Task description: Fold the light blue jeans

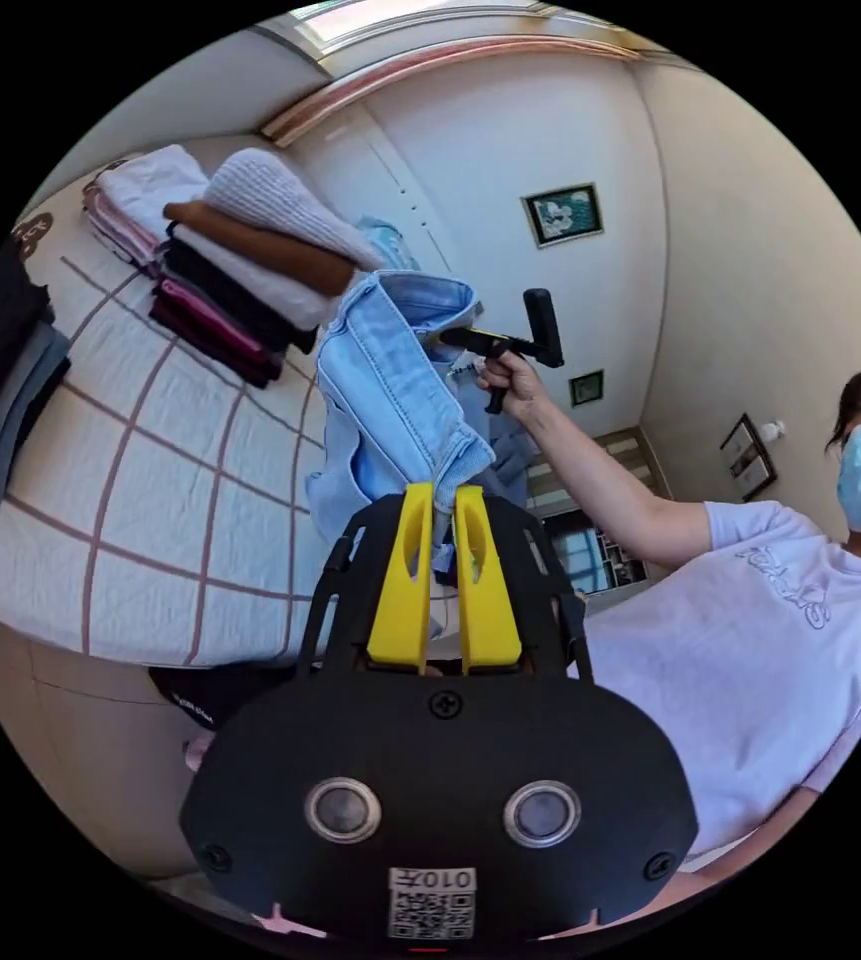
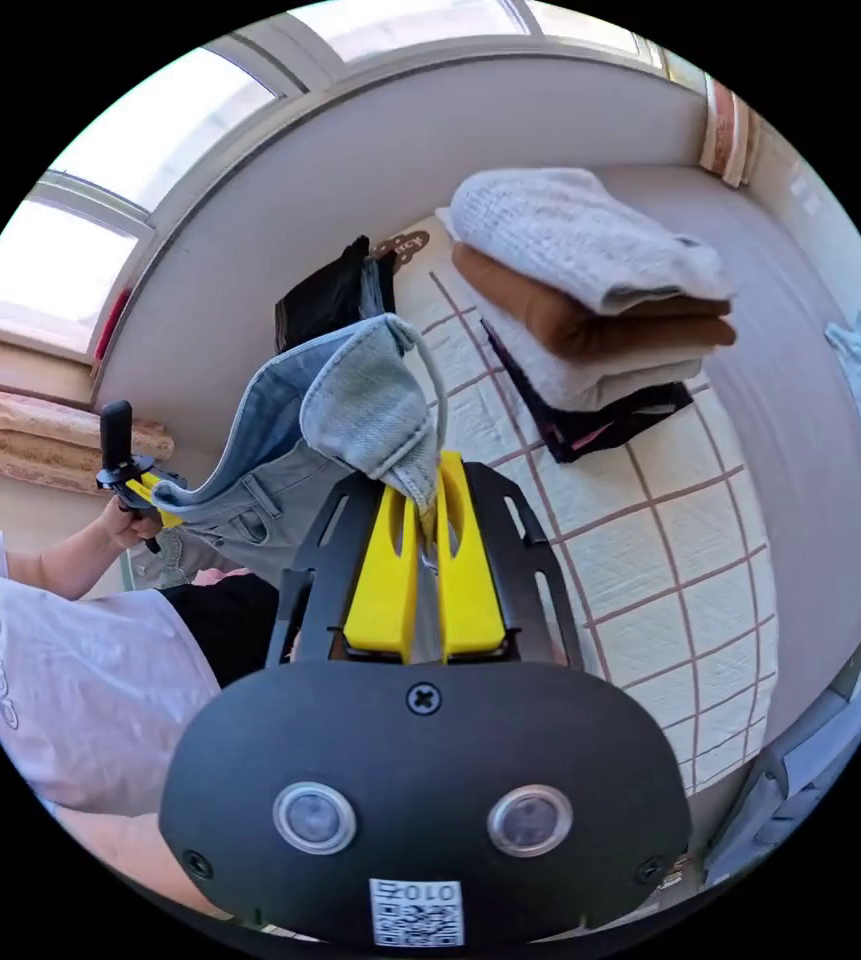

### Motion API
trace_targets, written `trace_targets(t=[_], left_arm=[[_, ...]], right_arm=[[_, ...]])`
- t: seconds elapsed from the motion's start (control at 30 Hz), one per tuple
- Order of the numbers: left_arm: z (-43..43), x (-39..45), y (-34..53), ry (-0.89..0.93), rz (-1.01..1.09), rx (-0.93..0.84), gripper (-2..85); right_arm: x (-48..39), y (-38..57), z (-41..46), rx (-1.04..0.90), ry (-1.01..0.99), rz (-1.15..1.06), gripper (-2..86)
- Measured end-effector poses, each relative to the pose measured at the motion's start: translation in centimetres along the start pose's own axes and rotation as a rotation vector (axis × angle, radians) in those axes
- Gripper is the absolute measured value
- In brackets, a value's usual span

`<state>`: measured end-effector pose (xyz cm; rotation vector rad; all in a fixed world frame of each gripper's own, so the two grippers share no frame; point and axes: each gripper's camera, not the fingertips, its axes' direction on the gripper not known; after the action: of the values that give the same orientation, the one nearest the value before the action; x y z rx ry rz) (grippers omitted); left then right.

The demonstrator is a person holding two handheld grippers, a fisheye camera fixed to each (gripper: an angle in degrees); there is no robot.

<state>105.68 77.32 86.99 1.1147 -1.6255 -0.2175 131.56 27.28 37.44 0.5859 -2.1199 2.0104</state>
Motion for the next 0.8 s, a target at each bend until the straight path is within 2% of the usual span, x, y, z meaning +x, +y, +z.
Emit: trace_targets(t=[0.07, 0.23, 0.43, 0.5, 0.6, 0.67, 0.8], left_arm=[[-0.3, -4.2, -0.1, -0.054, -0.104, -0.058, 2.2], [-2.7, -10.9, -1.4, -0.058, -0.163, -0.071, 2.0], [-6.5, -16.8, -4.2, -0.23, -0.195, -0.054, 2.7], [-6.6, -18.8, -5.0, -0.334, -0.188, -0.093, 3.5], [-6.6, -21.2, -5.2, -0.497, -0.173, -0.147, 4.5], [-7.1, -23.0, -4.9, -0.507, -0.208, -0.142, 4.8], [-8.1, -25.6, -4.5, -0.496, -0.273, -0.125, 4.7]], right_arm=[[-0.3, -2.1, 5.2, -0.055, 0.019, 0.0, 4.4], [-0.7, -7.5, 11.9, -0.073, 0.125, -0.02, 4.4], [-0.1, -12.9, 17.1, -0.119, 0.201, -0.063, 5.6], [0.4, -13.8, 19.8, -0.174, 0.274, -0.029, 10.2], [1.1, -13.0, 22.6, -0.212, 0.333, -0.027, 15.5], [2.1, -11.2, 22.4, -0.17, 0.278, 0.032, 16.3], [5.3, -1.5, 20.6, 0.027, 0.124, 0.148, 14.2]])
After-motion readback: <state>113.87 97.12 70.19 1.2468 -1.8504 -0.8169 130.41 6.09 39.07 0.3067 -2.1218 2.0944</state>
